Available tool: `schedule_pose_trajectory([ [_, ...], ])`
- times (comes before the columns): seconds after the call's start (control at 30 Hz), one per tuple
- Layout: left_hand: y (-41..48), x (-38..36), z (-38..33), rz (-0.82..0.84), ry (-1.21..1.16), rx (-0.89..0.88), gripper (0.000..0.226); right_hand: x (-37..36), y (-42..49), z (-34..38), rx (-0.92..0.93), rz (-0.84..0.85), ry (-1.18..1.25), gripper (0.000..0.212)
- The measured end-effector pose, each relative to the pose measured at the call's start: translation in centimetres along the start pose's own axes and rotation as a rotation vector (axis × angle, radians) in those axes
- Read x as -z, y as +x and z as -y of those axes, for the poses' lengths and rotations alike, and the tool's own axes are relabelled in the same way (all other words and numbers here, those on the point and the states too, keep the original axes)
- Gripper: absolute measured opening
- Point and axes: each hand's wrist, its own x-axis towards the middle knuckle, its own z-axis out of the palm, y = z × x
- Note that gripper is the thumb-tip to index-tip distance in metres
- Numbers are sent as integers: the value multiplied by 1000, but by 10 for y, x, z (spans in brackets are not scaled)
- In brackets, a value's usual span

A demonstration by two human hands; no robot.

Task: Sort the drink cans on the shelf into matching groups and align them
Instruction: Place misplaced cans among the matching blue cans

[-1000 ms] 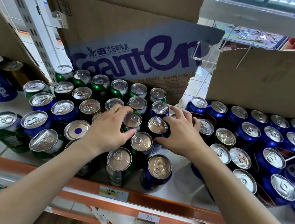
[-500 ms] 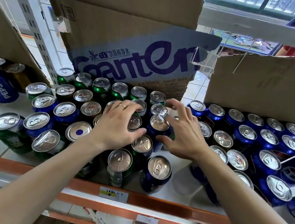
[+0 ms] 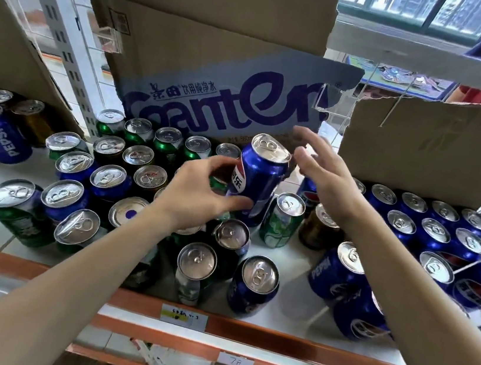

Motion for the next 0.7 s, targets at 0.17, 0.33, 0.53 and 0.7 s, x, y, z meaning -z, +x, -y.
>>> schedule_pose_trajectory([
  [0.17, -18, 11, 12, -7, -437, 76, 37, -29, 19, -32, -254, -17, -422, 56],
  [0.33, -27, 24, 21, -9, -748, 37, 66, -61, 26, -47, -371, 130, -877, 65],
  [0.53, -26, 39, 20, -20, -825, 109, 80, -58, 24, -47, -258, 60, -903, 69],
  [0.7, -17, 38, 10, -13, -849, 117, 55, -36, -1, -12, -169, -48, -564, 78],
])
